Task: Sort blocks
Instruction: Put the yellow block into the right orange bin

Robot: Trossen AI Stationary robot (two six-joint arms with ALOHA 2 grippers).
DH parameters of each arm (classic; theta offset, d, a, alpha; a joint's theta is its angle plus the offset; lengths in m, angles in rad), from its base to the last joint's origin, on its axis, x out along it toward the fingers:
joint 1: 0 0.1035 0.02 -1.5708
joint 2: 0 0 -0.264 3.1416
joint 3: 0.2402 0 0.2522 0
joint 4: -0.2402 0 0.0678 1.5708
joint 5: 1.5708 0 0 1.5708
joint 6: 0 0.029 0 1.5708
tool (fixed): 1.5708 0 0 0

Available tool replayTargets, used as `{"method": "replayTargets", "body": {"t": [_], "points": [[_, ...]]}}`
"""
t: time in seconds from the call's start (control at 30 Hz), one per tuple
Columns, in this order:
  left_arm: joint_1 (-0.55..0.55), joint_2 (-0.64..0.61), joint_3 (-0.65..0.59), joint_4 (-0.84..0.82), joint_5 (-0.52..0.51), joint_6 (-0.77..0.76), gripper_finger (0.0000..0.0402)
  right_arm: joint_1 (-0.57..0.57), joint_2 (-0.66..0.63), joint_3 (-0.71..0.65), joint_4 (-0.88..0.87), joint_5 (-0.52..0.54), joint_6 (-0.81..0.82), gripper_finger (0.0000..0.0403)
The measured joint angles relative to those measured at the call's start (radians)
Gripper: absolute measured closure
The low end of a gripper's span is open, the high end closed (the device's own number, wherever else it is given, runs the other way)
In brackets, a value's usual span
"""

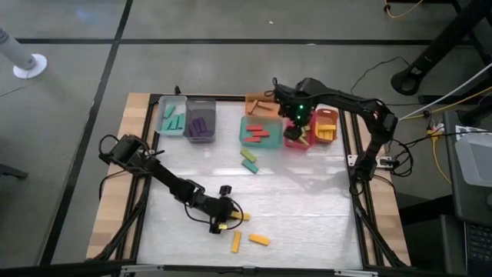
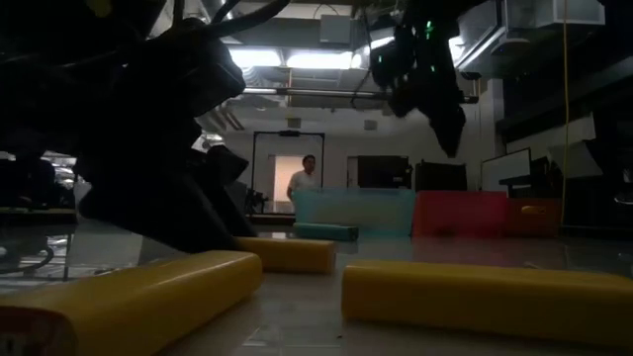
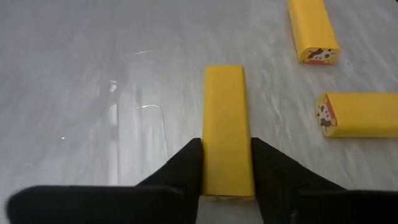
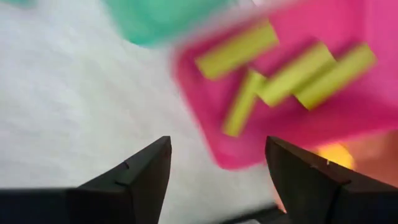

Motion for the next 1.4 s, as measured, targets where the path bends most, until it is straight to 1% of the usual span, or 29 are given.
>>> {"method": "replayTargets", "body": {"t": [0.03, 0.17, 0.33, 0.4, 0.53, 0.67, 0.9, 1.07, 1.17, 1.33, 1.4], "points": [[0.007, 0.0, 0.0, 0.001, 0.001, -0.011, 0.031, 0.009, -0.012, 0.013, 0.013, -0.031, 0.018, 0.0143], [0.06, 0.0, 0.0, 0.014, 0.007, -0.081, 0.0313, 0.083, -0.059, 0.03, 0.125, -0.126, 0.05, 0.0143], [0.155, -0.003, -0.003, 0.101, -0.016, -0.153, 0.0313, 0.216, -0.096, 0.03, 0.256, -0.137, 0.071, 0.0143], [0.195, -0.023, -0.002, 0.136, -0.018, -0.153, 0.0313, 0.271, -0.096, 0.03, 0.298, -0.136, 0.151, 0.0143], [0.264, -0.059, 0.009, 0.17, -0.011, -0.102, 0.0313, 0.359, -0.096, 0.03, 0.348, -0.135, 0.385, 0.0143], [0.309, -0.103, 0.038, 0.192, -0.015, -0.011, 0.0313, 0.418, -0.096, 0.029, 0.369, -0.093, 0.503, 0.0143], [0.332, -0.156, 0.077, 0.191, -0.021, 0.091, 0.0311, 0.46, -0.096, 0.029, 0.421, -0.11, 0.609, 0.0143], [0.326, -0.193, 0.082, 0.189, -0.024, 0.113, 0.0311, 0.458, -0.096, 0.029, 0.427, -0.11, 0.654, 0.0143], [0.315, -0.219, 0.082, 0.195, -0.045, 0.122, 0.0311, 0.457, -0.096, 0.029, 0.428, -0.111, 0.659, 0.0143], [0.297, -0.253, 0.082, 0.191, -0.126, 0.199, 0.0311, 0.457, -0.096, 0.029, 0.452, -0.205, 0.68, 0.0143], [0.295, -0.262, 0.082, 0.192, -0.144, 0.223, 0.031, 0.457, -0.096, 0.029, 0.473, -0.239, 0.689, 0.0143]]}}
